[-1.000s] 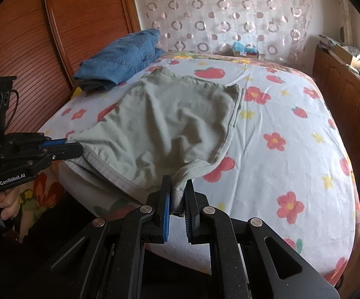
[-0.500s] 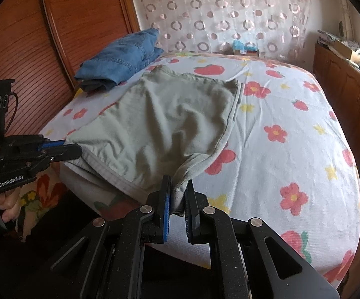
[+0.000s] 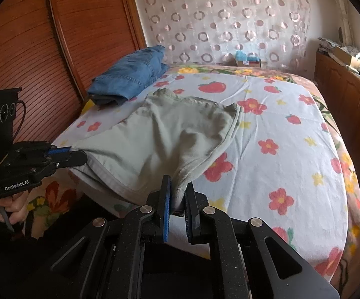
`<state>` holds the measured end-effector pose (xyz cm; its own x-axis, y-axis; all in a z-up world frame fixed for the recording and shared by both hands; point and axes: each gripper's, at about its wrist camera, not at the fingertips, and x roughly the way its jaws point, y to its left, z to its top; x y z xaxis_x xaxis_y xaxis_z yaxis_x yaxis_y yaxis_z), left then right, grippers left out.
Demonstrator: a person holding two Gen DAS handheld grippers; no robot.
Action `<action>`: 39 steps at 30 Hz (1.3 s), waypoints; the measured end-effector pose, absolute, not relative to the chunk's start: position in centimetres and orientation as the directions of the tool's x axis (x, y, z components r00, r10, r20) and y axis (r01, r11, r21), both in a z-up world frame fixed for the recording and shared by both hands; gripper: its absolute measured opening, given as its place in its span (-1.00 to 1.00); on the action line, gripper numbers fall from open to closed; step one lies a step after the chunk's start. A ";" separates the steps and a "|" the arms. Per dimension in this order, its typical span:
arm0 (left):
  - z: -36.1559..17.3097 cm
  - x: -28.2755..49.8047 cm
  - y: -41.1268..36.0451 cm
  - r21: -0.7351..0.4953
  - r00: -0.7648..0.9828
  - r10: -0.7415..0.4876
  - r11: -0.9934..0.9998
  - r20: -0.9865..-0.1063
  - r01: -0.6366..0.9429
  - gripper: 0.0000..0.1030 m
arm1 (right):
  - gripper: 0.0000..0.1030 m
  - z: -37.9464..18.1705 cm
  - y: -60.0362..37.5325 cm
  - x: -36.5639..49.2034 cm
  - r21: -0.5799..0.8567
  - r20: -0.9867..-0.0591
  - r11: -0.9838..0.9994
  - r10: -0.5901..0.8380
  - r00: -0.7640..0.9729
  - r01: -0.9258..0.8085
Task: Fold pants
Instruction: 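Lower the shorts back onto the bed with both grippers, laying them flat, then fold the held hem over the shorts with both grippers, then open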
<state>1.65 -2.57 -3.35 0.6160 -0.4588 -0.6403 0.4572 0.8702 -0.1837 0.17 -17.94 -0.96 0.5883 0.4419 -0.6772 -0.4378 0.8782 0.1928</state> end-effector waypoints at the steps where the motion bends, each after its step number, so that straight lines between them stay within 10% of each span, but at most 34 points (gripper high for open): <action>1: -3.3 1.6 -2.6 -0.185 0.614 -0.461 0.869 -0.640 0.459 -0.91 | -0.87 -0.9 -18.0 0.1 0.193 -0.678 0.877 0.443 0.587 -0.439; 39: -2.1 12.5 -1.4 -0.138 0.709 -0.360 0.926 -0.607 0.352 -0.76 | -0.86 -0.8 -16.5 12.6 0.188 -0.649 0.925 0.369 0.666 -0.329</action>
